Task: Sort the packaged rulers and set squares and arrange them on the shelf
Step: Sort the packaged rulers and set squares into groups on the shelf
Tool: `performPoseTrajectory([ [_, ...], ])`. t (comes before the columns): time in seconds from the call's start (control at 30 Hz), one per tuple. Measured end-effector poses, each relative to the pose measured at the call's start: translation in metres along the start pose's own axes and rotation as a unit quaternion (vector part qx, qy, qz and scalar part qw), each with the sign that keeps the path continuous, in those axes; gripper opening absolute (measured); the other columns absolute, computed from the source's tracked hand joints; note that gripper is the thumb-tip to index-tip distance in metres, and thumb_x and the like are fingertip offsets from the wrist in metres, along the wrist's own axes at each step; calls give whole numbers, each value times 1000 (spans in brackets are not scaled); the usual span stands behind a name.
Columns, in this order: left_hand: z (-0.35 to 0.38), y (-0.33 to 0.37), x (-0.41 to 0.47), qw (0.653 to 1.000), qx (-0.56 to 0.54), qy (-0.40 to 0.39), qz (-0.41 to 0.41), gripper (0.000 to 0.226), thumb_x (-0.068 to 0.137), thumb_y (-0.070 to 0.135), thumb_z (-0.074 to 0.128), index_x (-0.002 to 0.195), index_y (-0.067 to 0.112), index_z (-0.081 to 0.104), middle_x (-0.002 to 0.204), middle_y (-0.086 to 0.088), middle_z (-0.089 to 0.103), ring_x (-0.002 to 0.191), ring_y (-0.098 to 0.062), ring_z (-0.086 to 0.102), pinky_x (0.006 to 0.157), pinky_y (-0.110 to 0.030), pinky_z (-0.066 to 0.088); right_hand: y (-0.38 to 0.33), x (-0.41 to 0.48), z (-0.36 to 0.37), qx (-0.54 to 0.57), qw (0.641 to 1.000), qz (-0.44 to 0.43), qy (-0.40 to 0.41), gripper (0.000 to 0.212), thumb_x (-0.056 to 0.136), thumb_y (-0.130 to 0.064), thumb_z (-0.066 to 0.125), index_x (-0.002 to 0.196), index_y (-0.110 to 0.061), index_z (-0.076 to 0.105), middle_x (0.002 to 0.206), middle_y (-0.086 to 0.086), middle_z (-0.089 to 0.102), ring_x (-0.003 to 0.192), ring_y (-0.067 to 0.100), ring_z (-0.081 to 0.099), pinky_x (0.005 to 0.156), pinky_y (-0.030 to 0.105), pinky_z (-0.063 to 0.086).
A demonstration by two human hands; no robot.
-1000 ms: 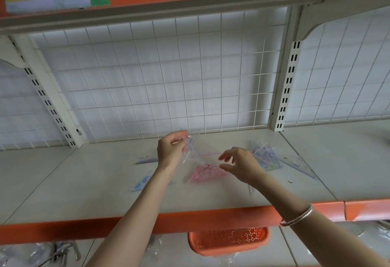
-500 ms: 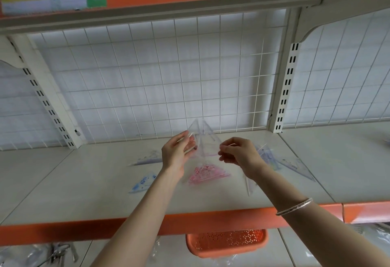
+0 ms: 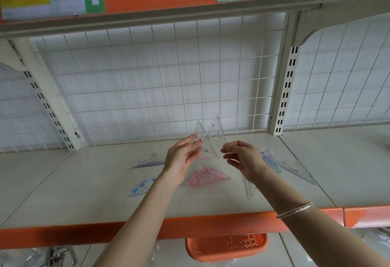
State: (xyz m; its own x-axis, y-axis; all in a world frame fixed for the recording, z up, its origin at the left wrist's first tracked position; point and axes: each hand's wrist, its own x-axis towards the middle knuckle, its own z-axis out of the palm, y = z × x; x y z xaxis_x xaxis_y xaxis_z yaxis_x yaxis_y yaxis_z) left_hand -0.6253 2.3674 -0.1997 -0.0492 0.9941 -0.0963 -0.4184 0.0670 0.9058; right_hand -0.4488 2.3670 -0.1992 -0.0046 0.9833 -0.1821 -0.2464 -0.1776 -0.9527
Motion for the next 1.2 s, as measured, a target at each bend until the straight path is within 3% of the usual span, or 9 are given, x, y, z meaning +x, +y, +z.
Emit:
performPoseTrajectory([
  [0.23,2,1,0,999,42,-15,2,35,94,-7,45,123,6,59,92,-9,73,85,-18,67,67,-21,56,3,1,-3,3,1000,-11,-2,11,85,3,62,77,-6,61,76,8,66,62,16,58,60,23,45],
  [0.4,1,0,1,999,38,-26,19,29,94,-11,44,117,-2,59,90,-18,71,84,-18,71,69,-20,57,5,5,-5,60,997,-50,0,12,82,7,63,78,-3,62,70,8,65,56,15,61,54,17,50],
  [0.6,-3,3,4,993,109,-38,5,20,95,1,52,109,8,64,85,-12,74,74,-18,70,62,-20,55,6,10,-8,120,987,-101,-23,14,75,17,63,83,6,66,69,8,71,69,15,70,69,17,55],
  [0.73,-4,11,5,991,113,-64,-37,19,96,2,51,102,10,66,86,-10,72,69,-14,71,60,-19,55,10,14,-14,19,990,-138,2,23,71,21,64,78,0,70,75,5,73,74,12,68,73,16,53],
  [0.83,-3,16,7,987,121,-82,-73,20,98,3,48,109,5,64,90,-14,73,76,-20,72,62,-20,56,10,13,-17,-62,980,-186,26,28,72,20,63,74,-6,73,87,6,71,78,9,67,74,15,52],
  [1.0,0,17,7,973,172,-125,-85,20,88,1,63,107,6,65,94,-14,73,80,-21,72,69,-19,56,15,15,-18,-174,950,-253,55,39,76,13,66,64,-24,74,88,-4,70,84,15,66,78,26,52],
  [1.2,4,18,10,957,252,-130,-64,22,87,-6,62,104,8,66,86,-8,74,71,-15,71,60,-16,52,17,14,-16,-300,901,-310,48,36,75,4,71,77,-32,71,97,-13,62,91,-1,57,75,7,40],
])
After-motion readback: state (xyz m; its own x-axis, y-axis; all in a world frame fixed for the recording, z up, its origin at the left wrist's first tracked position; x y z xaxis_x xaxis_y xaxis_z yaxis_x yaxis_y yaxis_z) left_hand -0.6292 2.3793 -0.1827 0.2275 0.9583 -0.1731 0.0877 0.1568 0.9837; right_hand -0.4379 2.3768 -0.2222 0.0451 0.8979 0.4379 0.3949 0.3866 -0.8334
